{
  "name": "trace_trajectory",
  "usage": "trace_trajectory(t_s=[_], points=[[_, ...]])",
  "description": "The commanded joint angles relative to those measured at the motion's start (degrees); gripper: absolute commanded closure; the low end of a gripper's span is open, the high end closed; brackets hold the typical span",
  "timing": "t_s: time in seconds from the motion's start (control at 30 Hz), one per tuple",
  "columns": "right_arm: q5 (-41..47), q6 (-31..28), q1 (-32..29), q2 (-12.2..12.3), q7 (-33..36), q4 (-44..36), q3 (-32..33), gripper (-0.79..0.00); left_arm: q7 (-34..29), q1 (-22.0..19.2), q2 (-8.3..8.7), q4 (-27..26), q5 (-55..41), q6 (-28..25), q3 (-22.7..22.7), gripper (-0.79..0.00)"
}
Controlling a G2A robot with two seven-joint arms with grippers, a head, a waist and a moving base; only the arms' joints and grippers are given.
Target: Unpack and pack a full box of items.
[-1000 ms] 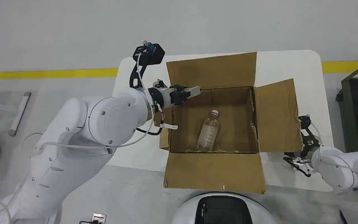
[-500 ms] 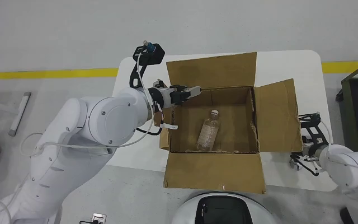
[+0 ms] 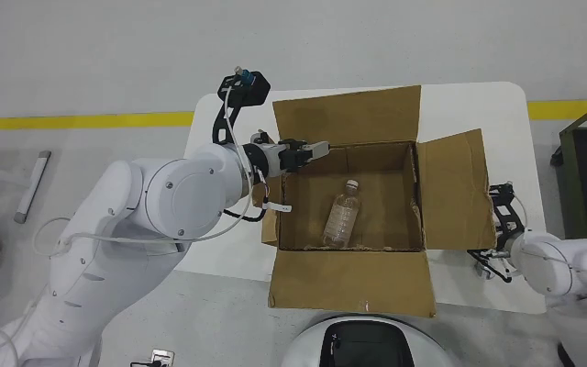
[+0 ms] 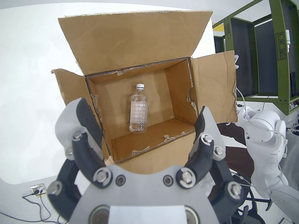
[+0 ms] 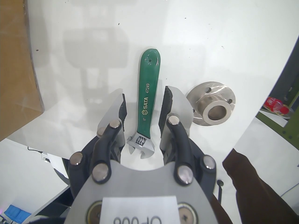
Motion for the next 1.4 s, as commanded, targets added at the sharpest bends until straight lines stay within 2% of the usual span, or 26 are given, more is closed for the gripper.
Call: trace_trajectory(t_s=[0.0, 0.5, 0.63, 0.8, 0.9, 0.93, 0.97, 1.1, 1.17, 1.37], points=[[-0.13, 0.10, 0.09, -0.01, 0.07, 0.17, -0.24, -0.332, 0.00, 0.00, 0.00, 0.00, 0.00, 0.00, 0.00, -0.785], [-0.76, 0.94, 0.10, -0.11, 0.53, 0.95, -1.38, -0.271, 0.00, 0.00, 0.00, 0.00, 0.00, 0.00, 0.00, -0.785], [-0.90, 1.02, 0.12, -0.11, 0.72, 0.59, -1.41, -0.197, 0.00, 0.00, 0.00, 0.00, 0.00, 0.00, 0.00, -0.785], [-0.88, 1.17, -0.16, -0.09, 1.00, -0.60, -0.91, -0.151, 0.00, 0.00, 0.00, 0.00, 0.00, 0.00, 0.00, -0.785], [-0.78, 1.16, -0.24, -0.08, 1.04, -0.66, -0.64, -0.062, 0.00, 0.00, 0.00, 0.00, 0.00, 0.00, 0.00, -0.785], [-0.82, 1.10, -0.23, -0.08, 1.00, -0.49, -0.64, -0.006, 0.00, 0.00, 0.00, 0.00, 0.00, 0.00, 0.00, -0.785], [-0.84, 1.05, -0.19, -0.08, 0.91, -0.33, -0.69, 0.000, 0.00, 0.00, 0.00, 0.00, 0.00, 0.00, 0.00, -0.785], [-0.77, 1.12, 0.02, -0.10, 1.06, 0.06, -0.85, -0.006, 0.00, 0.00, 0.00, 0.00, 0.00, 0.00, 0.00, -0.785], [-0.61, 1.12, 0.06, -0.10, 1.15, 0.01, -0.77, -0.120, 0.00, 0.00, 0.00, 0.00, 0.00, 0.00, 0.00, -0.785], [-0.07, 0.65, -0.02, -0.04, 1.61, -1.29, -0.04, -0.219, 0.00, 0.00, 0.00, 0.00, 0.00, 0.00, 0.00, -0.785]])
